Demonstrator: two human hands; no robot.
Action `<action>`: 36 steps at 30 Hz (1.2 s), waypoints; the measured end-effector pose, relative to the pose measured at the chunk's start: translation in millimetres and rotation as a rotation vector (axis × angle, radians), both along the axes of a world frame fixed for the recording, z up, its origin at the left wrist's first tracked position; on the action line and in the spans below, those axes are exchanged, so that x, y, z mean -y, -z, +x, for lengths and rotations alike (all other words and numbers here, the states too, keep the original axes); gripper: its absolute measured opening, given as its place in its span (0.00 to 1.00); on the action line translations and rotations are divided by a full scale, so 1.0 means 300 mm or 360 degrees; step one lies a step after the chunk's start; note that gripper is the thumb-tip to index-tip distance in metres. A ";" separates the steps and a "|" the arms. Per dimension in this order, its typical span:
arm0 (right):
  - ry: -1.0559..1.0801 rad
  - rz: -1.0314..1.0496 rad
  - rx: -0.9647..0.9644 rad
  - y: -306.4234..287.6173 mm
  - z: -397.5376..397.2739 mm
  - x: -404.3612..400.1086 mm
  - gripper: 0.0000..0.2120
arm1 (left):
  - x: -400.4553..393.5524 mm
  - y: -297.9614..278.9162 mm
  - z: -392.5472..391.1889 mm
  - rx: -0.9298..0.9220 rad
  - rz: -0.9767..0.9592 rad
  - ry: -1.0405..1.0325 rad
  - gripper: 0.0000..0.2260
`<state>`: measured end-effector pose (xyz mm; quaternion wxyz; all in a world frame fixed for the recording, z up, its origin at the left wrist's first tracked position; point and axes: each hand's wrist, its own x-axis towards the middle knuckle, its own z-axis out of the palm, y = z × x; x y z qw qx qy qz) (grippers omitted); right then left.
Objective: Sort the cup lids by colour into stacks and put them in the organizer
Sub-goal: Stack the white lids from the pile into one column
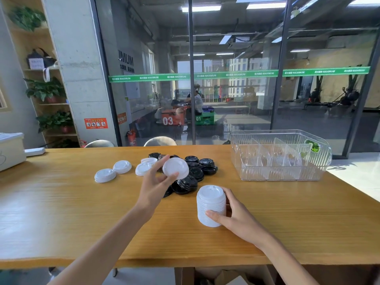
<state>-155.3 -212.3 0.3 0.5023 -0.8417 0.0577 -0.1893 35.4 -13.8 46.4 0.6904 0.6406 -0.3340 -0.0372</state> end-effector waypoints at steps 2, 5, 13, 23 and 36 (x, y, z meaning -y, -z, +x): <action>0.0003 0.0003 0.0000 -0.002 -0.001 -0.002 0.32 | 0.004 0.017 -0.032 0.0009 -0.0018 0.0052 0.27; 0.0010 -0.0003 0.0000 -0.003 -0.002 -0.006 0.31 | 0.013 0.041 -0.077 0.0047 0.0000 0.0076 0.25; 0.0029 -0.0010 0.0014 -0.007 -0.003 -0.012 0.32 | 0.075 0.118 -0.155 0.0231 0.0030 0.0024 0.22; 0.0054 -0.0031 0.0007 -0.005 0.004 -0.015 0.36 | 0.102 0.138 -0.181 0.0210 0.0083 0.0042 0.23; 0.0081 -0.0077 0.0010 -0.001 0.015 -0.033 0.34 | 0.109 0.133 -0.219 0.0294 0.0130 0.0134 0.27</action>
